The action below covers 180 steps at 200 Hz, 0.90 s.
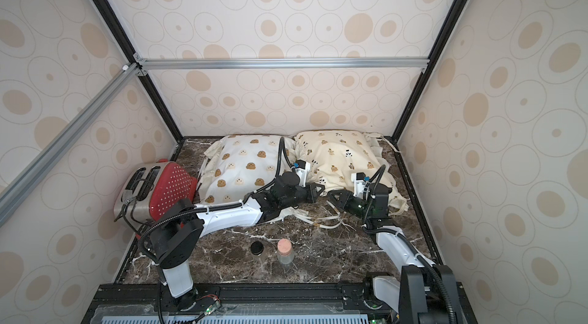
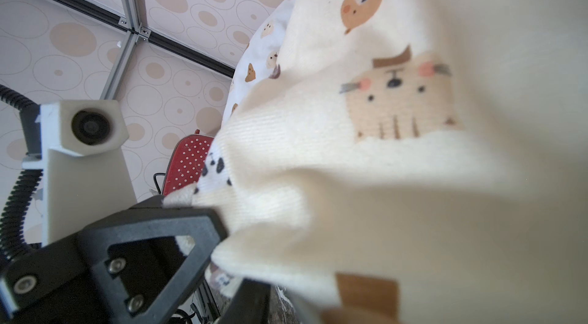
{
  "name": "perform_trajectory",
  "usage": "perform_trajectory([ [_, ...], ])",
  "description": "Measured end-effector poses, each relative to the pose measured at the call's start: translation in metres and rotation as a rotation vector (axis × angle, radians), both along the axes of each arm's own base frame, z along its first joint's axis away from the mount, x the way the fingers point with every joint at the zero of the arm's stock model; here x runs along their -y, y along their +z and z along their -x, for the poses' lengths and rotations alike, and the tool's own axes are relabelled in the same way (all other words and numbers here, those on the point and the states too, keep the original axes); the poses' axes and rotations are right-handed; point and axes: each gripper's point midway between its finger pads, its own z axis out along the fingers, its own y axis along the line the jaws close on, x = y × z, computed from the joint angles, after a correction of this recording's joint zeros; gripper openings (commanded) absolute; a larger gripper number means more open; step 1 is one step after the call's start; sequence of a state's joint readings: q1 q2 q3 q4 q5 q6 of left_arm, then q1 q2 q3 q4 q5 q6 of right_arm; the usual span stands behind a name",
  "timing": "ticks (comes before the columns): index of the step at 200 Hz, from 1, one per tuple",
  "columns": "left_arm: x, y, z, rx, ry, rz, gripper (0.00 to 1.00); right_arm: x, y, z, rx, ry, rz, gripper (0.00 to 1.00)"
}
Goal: Zip up pillowcases
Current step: Zip the zipper on the pillowcase.
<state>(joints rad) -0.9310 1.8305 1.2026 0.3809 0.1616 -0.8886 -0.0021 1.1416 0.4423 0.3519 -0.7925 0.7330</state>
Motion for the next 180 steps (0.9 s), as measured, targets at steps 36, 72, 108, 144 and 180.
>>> perform_trajectory([
  [36,0.0,0.001,0.0,0.001,-0.003,0.003,0.0,-0.002,0.008,-0.002,0.021,0.007,-0.024,0.24],
  [72,0.001,0.002,0.0,0.002,-0.005,0.006,0.0,-0.003,0.009,-0.004,0.018,0.008,-0.044,0.2],
  [108,0.001,0.002,0.001,0.002,-0.005,0.006,0.0,-0.003,0.006,-0.005,0.005,0.006,-0.05,0.24],
  [144,0.001,0.001,0.001,0.002,-0.007,0.006,0.0,-0.003,-0.001,-0.008,-0.021,0.0,-0.056,0.21],
  [180,0.001,0.001,0.001,0.001,-0.01,0.007,0.0,-0.003,-0.005,-0.011,-0.042,-0.006,-0.068,0.14],
])
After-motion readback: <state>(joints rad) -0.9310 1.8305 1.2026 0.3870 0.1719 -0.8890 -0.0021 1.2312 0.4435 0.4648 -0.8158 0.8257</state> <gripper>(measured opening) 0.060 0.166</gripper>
